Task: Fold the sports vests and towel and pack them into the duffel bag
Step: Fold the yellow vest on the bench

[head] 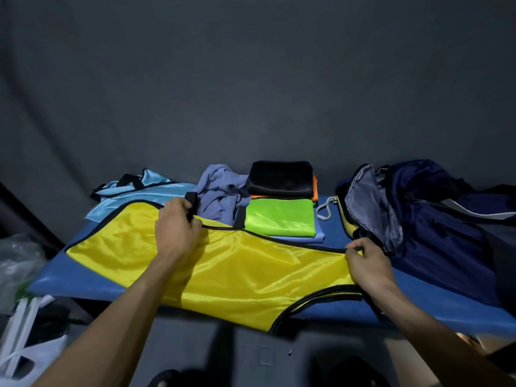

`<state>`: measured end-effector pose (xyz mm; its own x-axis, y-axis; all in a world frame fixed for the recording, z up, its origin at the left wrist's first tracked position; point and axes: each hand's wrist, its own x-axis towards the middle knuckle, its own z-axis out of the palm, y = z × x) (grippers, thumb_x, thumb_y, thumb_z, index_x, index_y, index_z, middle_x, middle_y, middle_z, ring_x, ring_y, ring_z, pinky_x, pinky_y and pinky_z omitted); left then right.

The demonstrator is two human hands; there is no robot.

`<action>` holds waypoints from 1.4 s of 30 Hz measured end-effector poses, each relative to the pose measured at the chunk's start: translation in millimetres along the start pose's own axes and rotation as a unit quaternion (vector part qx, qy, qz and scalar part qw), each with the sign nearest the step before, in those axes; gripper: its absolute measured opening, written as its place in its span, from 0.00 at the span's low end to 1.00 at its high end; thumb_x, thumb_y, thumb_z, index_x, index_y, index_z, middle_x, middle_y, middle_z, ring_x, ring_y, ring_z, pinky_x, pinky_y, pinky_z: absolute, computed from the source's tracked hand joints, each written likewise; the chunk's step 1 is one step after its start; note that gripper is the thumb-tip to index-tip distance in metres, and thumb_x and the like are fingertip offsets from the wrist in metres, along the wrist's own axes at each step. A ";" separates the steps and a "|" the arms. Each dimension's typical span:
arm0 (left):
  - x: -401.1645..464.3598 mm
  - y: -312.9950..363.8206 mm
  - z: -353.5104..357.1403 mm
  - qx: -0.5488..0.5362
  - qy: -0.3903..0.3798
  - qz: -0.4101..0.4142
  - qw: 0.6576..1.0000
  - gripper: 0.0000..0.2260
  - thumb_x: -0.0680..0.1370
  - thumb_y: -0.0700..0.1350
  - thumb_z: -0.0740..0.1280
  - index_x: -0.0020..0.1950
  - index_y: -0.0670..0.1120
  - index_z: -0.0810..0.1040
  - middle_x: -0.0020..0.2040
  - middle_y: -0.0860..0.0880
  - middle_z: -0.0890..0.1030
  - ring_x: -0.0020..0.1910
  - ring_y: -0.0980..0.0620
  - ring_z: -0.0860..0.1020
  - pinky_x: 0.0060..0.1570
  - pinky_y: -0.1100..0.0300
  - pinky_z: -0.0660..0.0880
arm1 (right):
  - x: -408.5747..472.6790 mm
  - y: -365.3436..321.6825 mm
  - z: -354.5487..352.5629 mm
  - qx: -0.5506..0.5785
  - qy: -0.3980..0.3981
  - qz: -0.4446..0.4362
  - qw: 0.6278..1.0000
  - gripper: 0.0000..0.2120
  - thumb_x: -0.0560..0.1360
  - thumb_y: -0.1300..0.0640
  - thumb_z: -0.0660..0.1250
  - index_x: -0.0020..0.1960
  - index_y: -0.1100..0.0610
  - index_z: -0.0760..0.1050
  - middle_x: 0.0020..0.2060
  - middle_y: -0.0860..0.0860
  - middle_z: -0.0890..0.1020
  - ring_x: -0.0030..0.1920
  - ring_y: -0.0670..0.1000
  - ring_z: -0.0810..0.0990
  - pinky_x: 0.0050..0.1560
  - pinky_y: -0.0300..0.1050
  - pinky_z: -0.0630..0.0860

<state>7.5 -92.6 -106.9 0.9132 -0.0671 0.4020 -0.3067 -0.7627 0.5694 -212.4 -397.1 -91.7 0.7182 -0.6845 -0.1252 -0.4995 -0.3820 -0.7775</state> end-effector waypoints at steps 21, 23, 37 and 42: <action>13.7 13.4 -1.4 -0.116 -0.026 -0.019 0.993 0.18 0.79 0.34 0.67 0.69 0.43 0.74 0.64 0.45 0.78 0.63 0.46 0.75 0.62 0.54 0.72 | 5.6 15.5 5.8 0.003 0.022 -0.044 0.999 0.06 0.81 0.60 0.62 0.53 0.50 0.74 0.36 0.54 0.80 0.30 0.52 0.75 0.33 0.47 0.69; -3.4 18.7 -3.6 -0.037 -0.015 0.101 0.994 0.14 0.78 0.36 0.67 0.63 0.45 0.76 0.60 0.47 0.76 0.59 0.49 0.72 0.62 0.51 0.73 | 5.5 15.0 6.3 -0.002 0.025 -0.047 0.999 0.06 0.80 0.60 0.62 0.53 0.50 0.74 0.37 0.53 0.80 0.31 0.53 0.76 0.34 0.47 0.69; -58.8 17.4 14.2 0.066 -0.200 0.305 0.929 0.20 0.82 0.64 0.55 0.71 0.60 0.70 0.55 0.57 0.70 0.54 0.56 0.68 0.58 0.51 0.69 | -8.5 8.0 -30.8 0.054 0.039 -0.052 0.996 0.09 0.77 0.61 0.68 0.54 0.50 0.78 0.47 0.50 0.75 0.38 0.45 0.73 0.36 0.44 0.69; -54.7 14.1 20.7 0.095 -0.218 0.290 0.927 0.23 0.80 0.67 0.53 0.73 0.62 0.66 0.71 0.53 0.67 0.70 0.50 0.62 0.68 0.48 0.59 | -12.5 -1.9 -25.2 0.093 0.059 -0.065 0.992 0.07 0.77 0.61 0.67 0.52 0.52 0.79 0.31 0.41 0.69 0.29 0.40 0.66 0.32 0.43 0.65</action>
<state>-41.2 -113.1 -135.7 0.6434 -0.7235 0.2502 -0.7654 -0.6134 0.1949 -232.7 -403.5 -73.1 0.7039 -0.7087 0.0479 -0.3006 -0.3583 -0.8839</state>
